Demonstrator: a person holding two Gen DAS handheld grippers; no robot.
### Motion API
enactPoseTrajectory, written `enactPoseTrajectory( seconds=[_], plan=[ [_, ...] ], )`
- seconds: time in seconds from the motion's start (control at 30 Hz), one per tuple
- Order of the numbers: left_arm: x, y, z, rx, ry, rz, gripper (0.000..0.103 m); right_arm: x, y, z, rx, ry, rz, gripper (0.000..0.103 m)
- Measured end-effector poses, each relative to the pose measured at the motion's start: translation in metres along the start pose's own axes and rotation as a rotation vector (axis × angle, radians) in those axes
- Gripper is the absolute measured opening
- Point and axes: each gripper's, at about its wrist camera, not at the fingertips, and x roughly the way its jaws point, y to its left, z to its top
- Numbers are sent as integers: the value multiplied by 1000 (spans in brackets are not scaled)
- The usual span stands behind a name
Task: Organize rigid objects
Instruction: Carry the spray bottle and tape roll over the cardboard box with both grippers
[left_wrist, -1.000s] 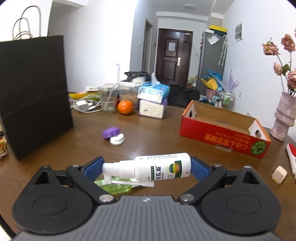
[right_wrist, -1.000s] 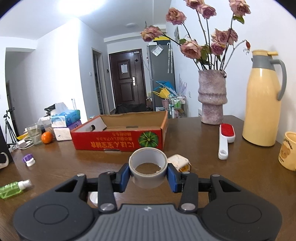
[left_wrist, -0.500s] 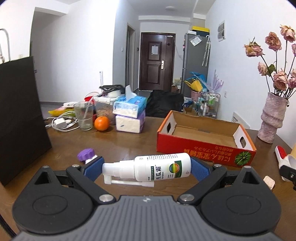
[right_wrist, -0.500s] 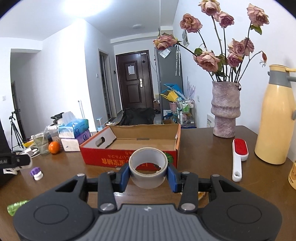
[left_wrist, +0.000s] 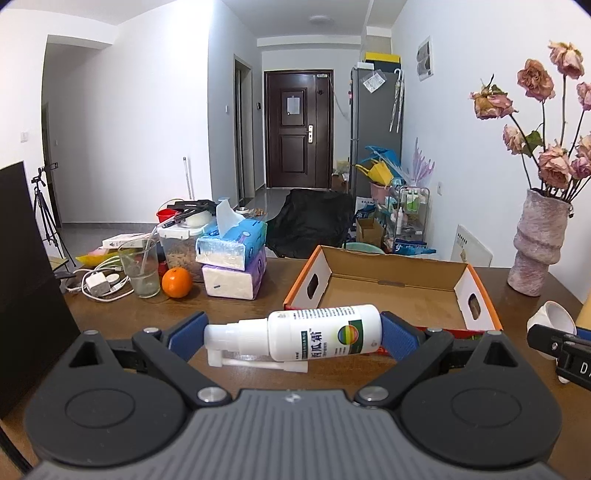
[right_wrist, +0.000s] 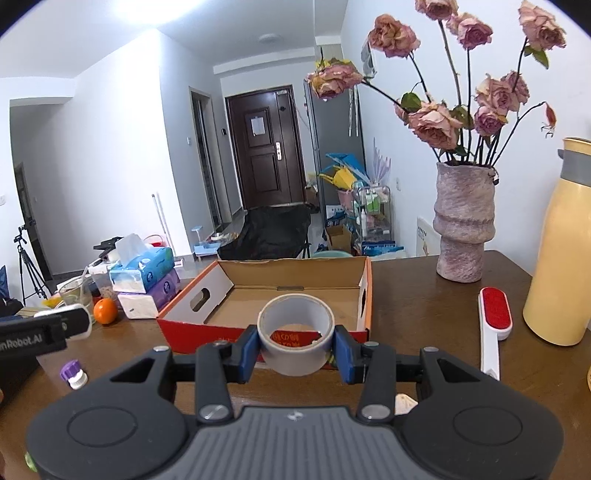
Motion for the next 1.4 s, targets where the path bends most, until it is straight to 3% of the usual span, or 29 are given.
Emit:
enactPoseTrajectory(
  seconds=[0.67,1.1,1.4],
  plan=[
    [71,-27,54,57,69,45,99,98,-1,54,66,175,-26,42],
    [125,-50,70,45,110,23,99,158,-1,60,79,240,-48,42],
    [189,-65,73,40,201,11,99,208,-5,60,86,302,-87,42]
  ],
)
